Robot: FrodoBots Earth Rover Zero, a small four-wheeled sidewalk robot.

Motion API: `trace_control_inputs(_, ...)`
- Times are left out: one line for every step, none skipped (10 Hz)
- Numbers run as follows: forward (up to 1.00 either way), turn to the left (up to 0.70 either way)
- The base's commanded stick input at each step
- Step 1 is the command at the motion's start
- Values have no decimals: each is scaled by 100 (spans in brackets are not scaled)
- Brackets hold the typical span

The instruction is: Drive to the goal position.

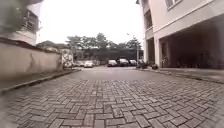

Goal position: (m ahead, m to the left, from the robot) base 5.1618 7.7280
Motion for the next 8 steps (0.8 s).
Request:
trace_control_inputs(50,0)
trace_control_inputs(50,0)
trace_control_inputs(50,0)
trace_control_inputs(50,0)
trace_control_inputs(50,0)
trace_control_inputs(50,0)
trace_control_inputs(50,0)
trace_control_inputs(50,0)
